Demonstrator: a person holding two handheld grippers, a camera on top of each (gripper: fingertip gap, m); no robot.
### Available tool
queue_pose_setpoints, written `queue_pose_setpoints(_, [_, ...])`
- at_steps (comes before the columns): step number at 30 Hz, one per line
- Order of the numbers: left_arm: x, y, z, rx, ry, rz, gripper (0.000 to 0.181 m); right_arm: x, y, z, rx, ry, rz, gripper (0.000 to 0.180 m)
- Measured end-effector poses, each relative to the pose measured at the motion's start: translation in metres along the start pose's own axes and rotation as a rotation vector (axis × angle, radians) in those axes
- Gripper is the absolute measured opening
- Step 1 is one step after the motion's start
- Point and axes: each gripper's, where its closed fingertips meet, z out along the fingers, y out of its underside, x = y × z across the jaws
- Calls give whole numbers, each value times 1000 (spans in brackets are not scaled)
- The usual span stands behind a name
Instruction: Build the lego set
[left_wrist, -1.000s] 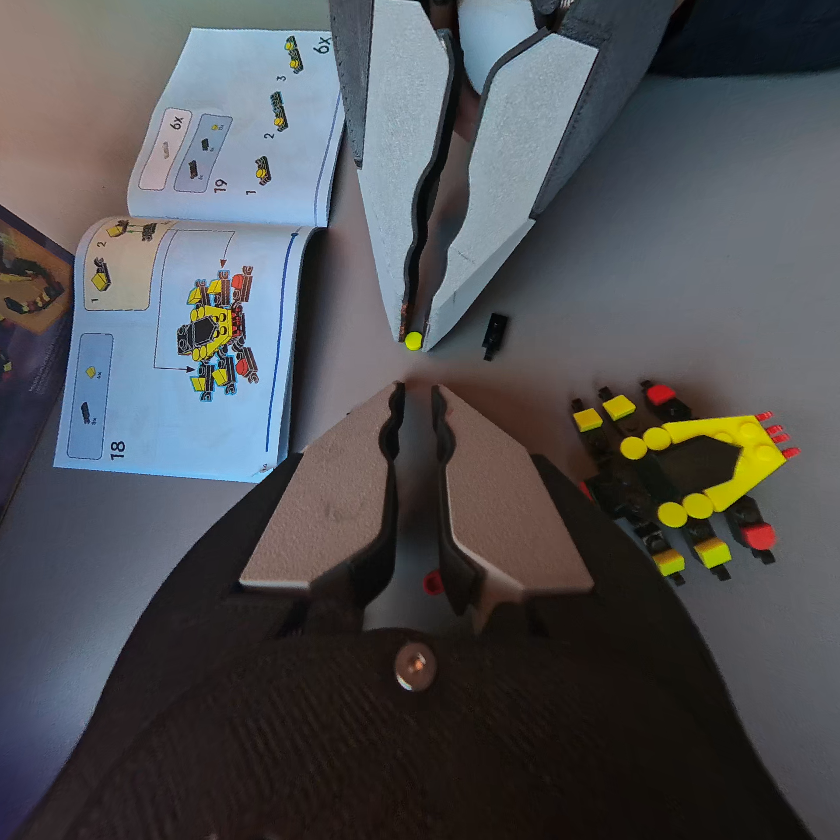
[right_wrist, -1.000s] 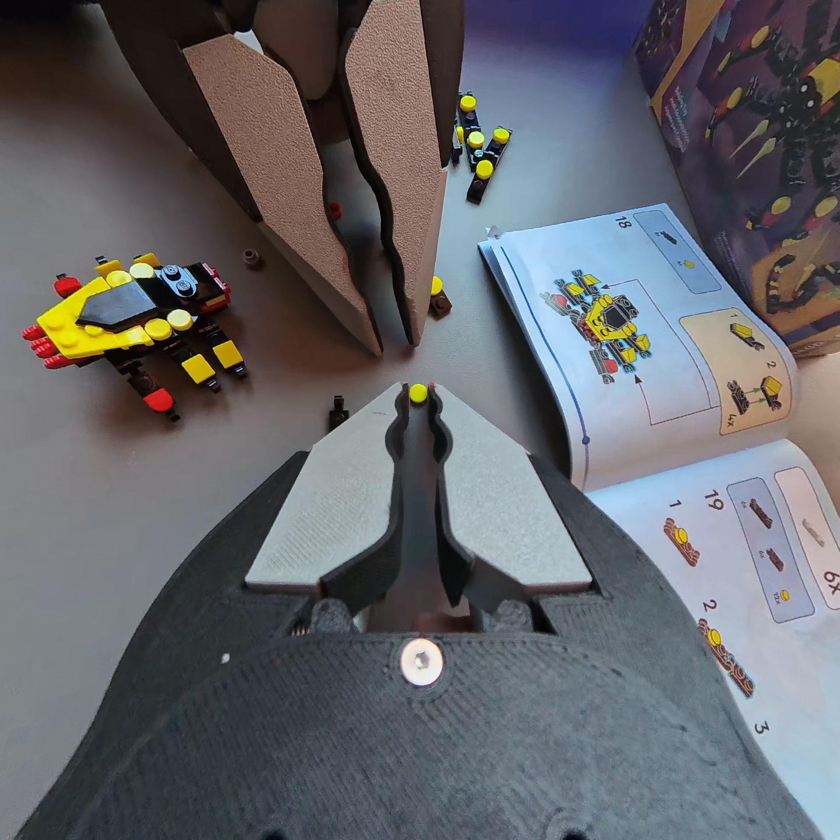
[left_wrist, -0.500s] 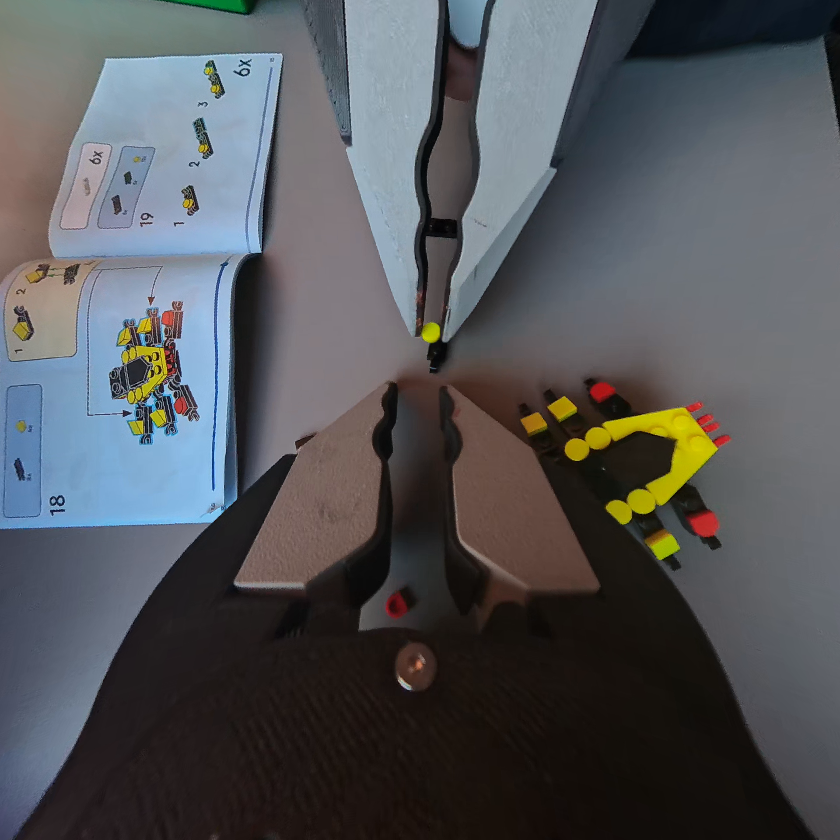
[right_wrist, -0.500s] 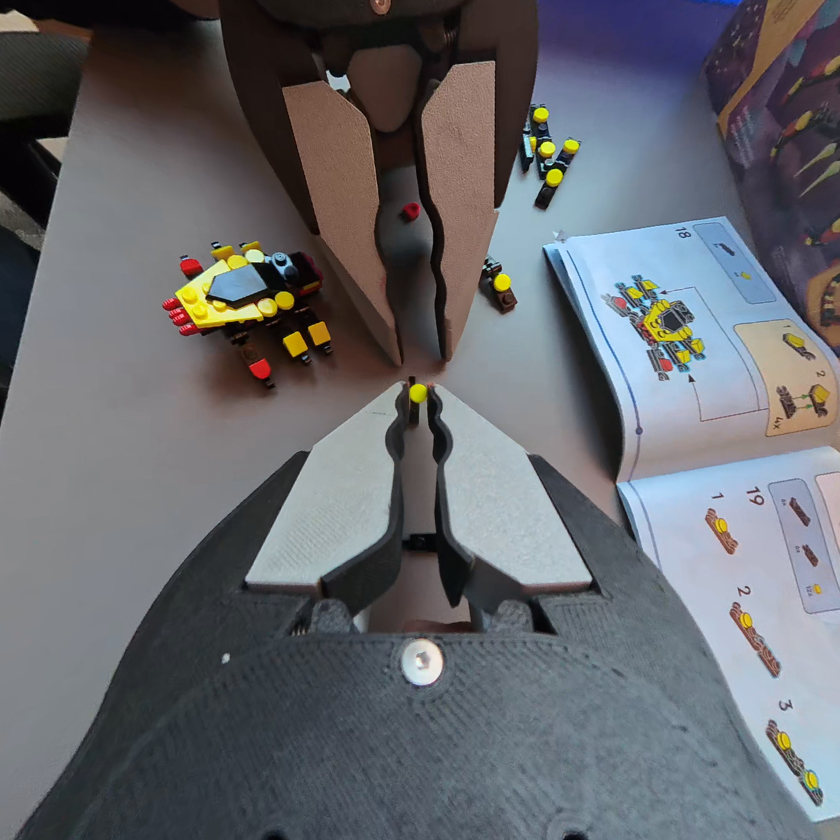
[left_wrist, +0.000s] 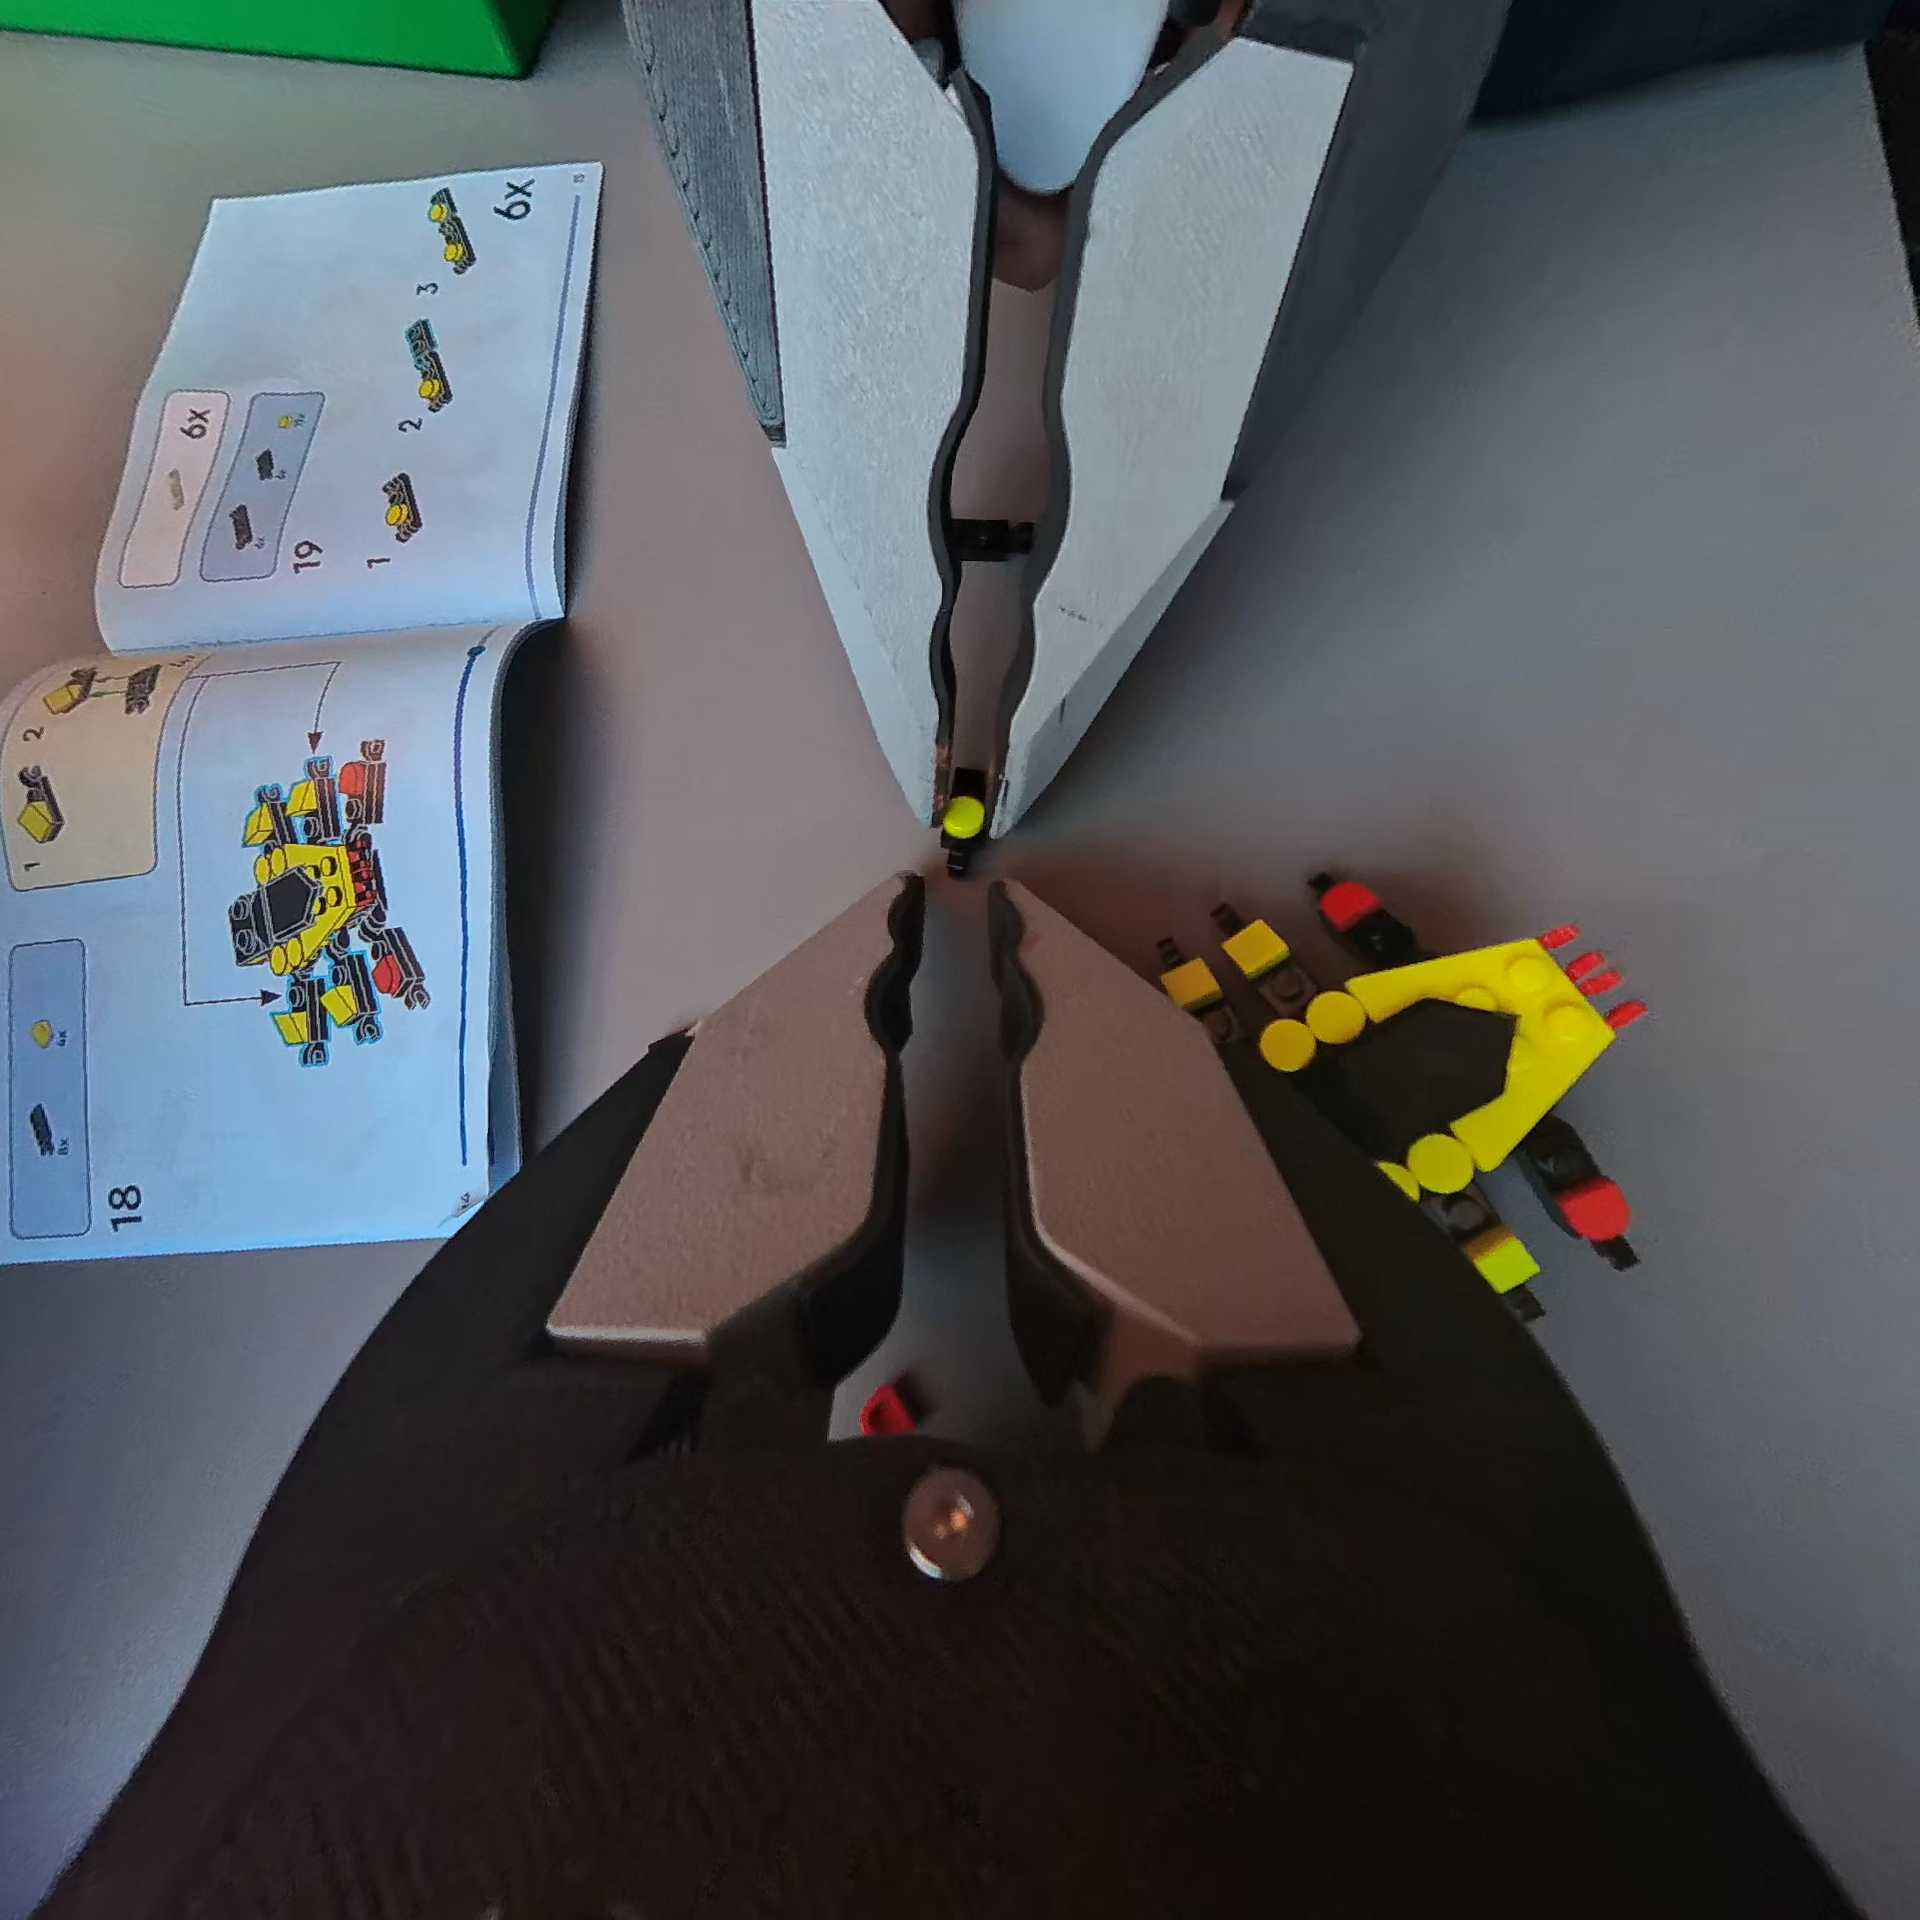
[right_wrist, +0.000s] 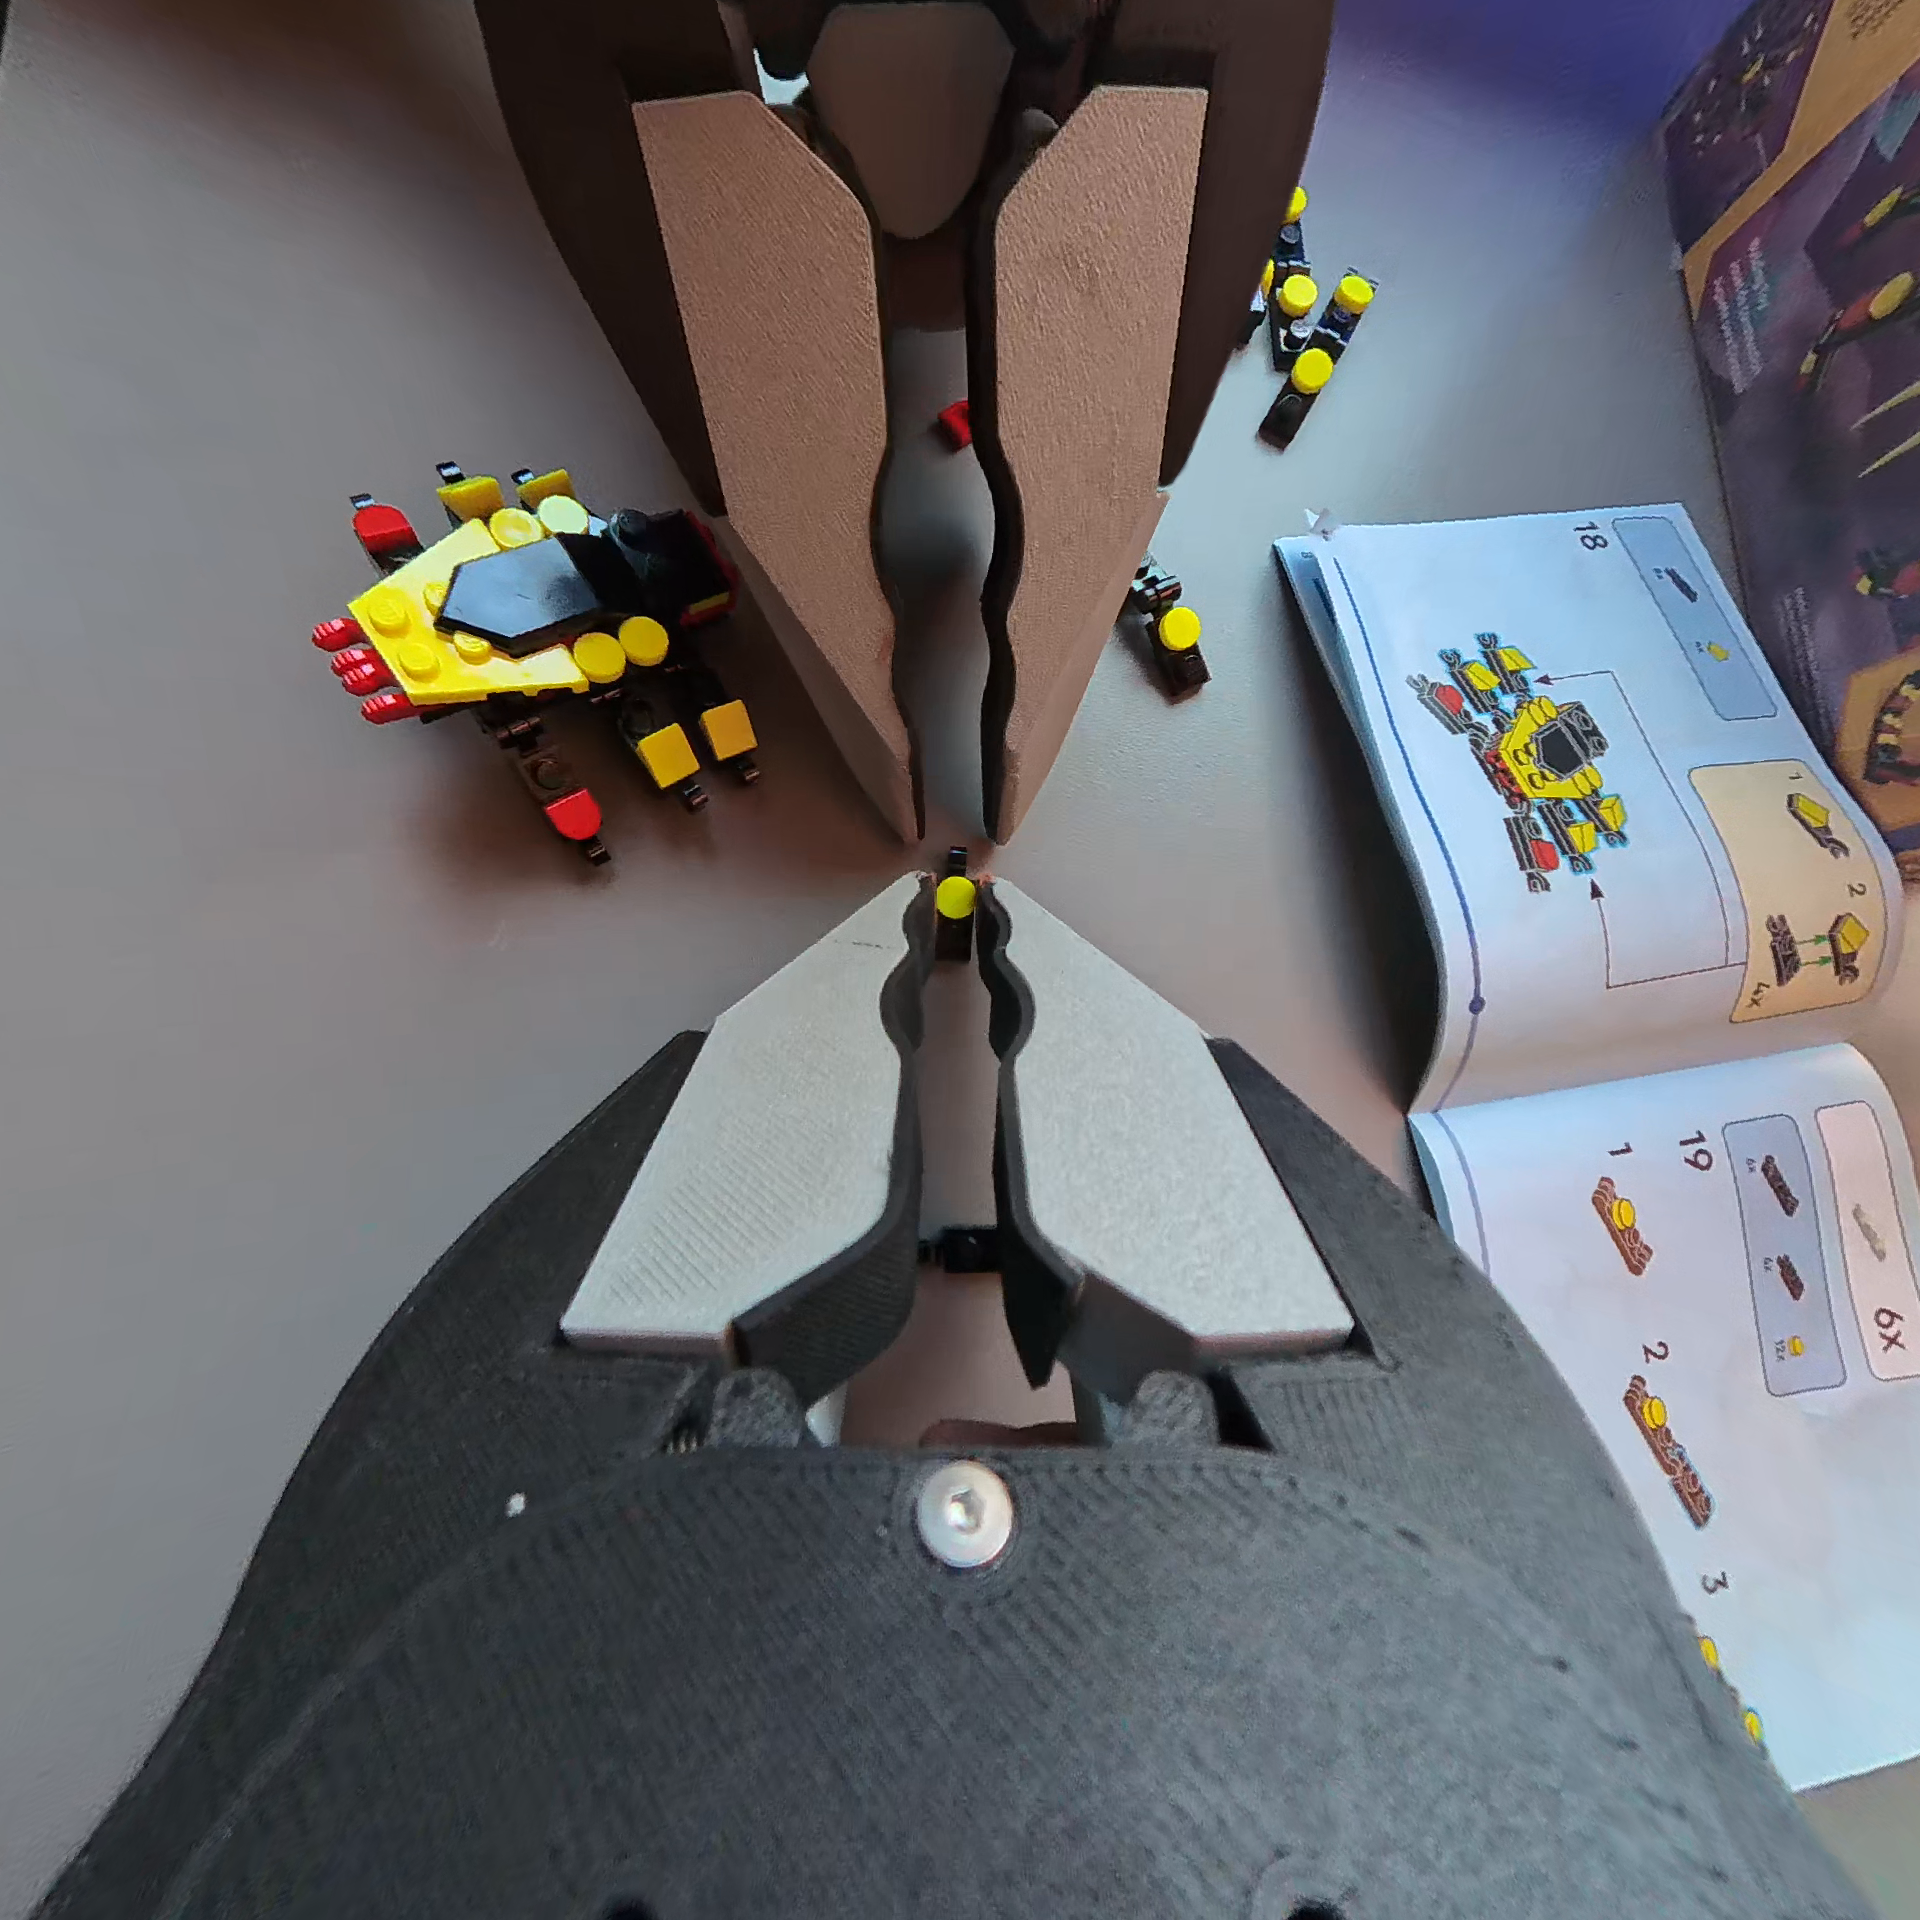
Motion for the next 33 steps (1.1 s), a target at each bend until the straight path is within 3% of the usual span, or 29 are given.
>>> queue_pose_setpoints(1, [1, 0, 0, 0, 1, 2, 8, 0, 0, 0, -2, 5, -4, 5])
queue_pose_setpoints(10, [1, -1, 0, 1, 1, 8, 4, 0, 0, 2, -54, 45, -51, 5])
queue_pose_setpoints(14, [1, -14, -7, 97, 14, 7, 1, 0, -1, 3, -71, 68, -69, 5])
queue_pose_setpoints(33, [3, -10, -1, 49, -15, 71, 0, 0, -1, 3, -61, 71, -59, 5])
